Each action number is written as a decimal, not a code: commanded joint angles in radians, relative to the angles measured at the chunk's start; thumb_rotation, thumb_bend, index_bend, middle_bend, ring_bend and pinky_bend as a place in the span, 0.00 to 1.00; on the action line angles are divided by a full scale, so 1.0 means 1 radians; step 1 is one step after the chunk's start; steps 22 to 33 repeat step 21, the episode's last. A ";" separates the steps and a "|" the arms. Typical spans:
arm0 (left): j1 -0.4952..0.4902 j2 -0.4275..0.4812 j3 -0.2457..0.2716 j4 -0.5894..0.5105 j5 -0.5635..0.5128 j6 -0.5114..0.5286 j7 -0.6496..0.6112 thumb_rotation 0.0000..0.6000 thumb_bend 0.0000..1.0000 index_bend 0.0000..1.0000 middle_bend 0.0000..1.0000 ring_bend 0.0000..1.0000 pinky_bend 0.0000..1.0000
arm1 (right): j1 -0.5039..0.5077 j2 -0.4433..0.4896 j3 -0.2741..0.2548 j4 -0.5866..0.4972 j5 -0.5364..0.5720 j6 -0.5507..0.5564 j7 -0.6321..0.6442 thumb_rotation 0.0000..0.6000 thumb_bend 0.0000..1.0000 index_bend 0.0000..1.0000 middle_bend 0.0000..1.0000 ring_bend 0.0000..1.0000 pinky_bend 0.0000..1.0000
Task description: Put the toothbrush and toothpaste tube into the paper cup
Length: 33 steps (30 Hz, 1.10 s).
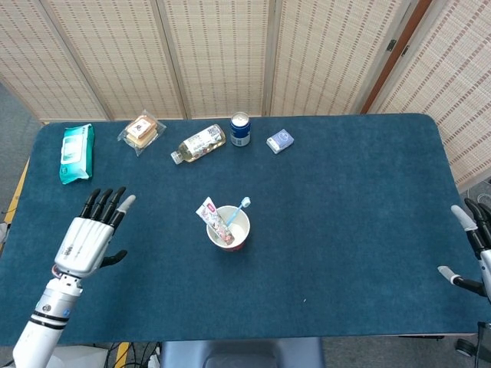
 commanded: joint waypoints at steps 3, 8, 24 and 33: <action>0.096 0.014 0.019 0.101 0.078 0.031 -0.115 1.00 0.11 0.03 0.00 0.00 0.00 | -0.003 0.009 -0.001 -0.039 0.008 -0.011 -0.049 1.00 0.00 0.00 0.00 0.00 0.28; 0.150 -0.002 0.015 0.201 0.099 0.017 -0.182 1.00 0.11 0.03 0.00 0.00 0.00 | -0.005 0.006 -0.005 -0.064 0.007 -0.017 -0.083 1.00 0.00 0.00 0.00 0.00 0.28; 0.250 -0.022 -0.032 0.314 0.129 -0.005 -0.290 1.00 0.11 0.05 0.00 0.00 0.00 | -0.007 0.011 -0.007 -0.103 0.012 -0.032 -0.118 1.00 0.00 0.00 0.00 0.00 0.28; 0.250 -0.022 -0.032 0.314 0.129 -0.005 -0.290 1.00 0.11 0.05 0.00 0.00 0.00 | -0.007 0.011 -0.007 -0.103 0.012 -0.032 -0.118 1.00 0.00 0.00 0.00 0.00 0.28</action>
